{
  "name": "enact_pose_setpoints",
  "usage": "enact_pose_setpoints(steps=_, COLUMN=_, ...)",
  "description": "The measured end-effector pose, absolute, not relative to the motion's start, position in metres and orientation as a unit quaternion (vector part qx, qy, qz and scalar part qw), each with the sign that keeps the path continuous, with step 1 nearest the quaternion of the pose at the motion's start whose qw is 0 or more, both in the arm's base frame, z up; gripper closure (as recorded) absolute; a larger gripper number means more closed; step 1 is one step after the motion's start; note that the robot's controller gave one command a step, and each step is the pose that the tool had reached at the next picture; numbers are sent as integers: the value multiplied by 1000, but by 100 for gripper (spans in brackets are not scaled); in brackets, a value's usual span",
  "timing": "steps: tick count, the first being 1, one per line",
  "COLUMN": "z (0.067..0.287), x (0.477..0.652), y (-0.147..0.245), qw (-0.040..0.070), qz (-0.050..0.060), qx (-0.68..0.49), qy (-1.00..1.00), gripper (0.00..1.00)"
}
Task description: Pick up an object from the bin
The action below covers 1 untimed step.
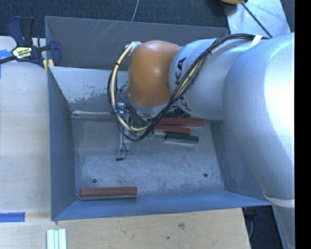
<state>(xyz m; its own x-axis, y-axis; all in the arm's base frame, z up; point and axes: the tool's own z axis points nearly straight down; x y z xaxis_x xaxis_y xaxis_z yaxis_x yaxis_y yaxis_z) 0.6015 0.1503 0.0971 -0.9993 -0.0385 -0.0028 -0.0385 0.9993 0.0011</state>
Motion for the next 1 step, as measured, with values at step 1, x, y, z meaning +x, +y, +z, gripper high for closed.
enact_pose_setpoints(steps=1, z=95, x=610, y=158, qw=1, qz=0, qx=-16, qy=1000, gripper=0)
